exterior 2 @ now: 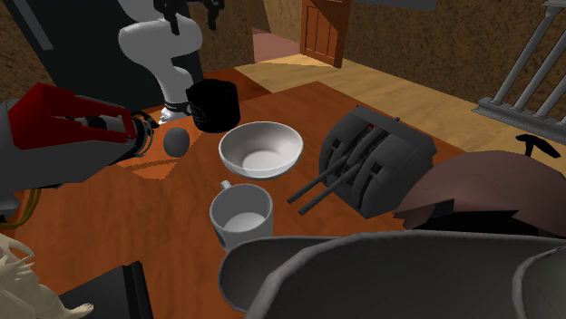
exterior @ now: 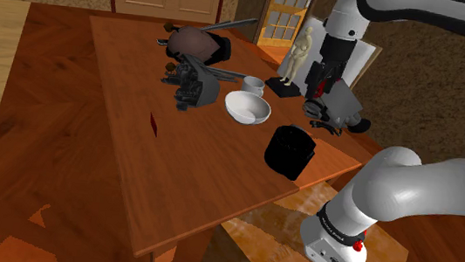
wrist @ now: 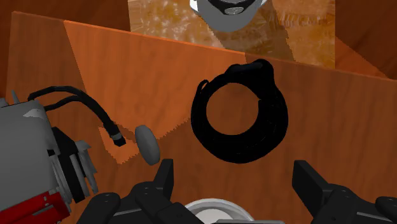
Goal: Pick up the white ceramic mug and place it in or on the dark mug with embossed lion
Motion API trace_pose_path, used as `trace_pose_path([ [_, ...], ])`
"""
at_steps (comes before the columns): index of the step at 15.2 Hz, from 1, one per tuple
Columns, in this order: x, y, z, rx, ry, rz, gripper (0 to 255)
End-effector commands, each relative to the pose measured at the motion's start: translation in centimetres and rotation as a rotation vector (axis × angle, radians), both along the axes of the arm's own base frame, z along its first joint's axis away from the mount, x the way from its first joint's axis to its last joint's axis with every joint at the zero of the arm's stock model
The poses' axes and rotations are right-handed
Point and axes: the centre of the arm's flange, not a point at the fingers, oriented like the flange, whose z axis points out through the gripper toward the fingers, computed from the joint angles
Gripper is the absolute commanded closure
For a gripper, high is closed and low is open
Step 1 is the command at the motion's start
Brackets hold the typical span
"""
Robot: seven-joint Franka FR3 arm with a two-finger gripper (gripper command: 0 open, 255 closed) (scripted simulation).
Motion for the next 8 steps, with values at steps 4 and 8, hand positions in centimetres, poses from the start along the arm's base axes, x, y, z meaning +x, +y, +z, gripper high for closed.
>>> trace_pose_path([
  [4, 3.3, -1.3, -1.8, -0.002, -0.002, 0.002, 0],
  [8, 7.6, -3.0, -4.1, -0.005, -0.005, 0.006, 0],
])
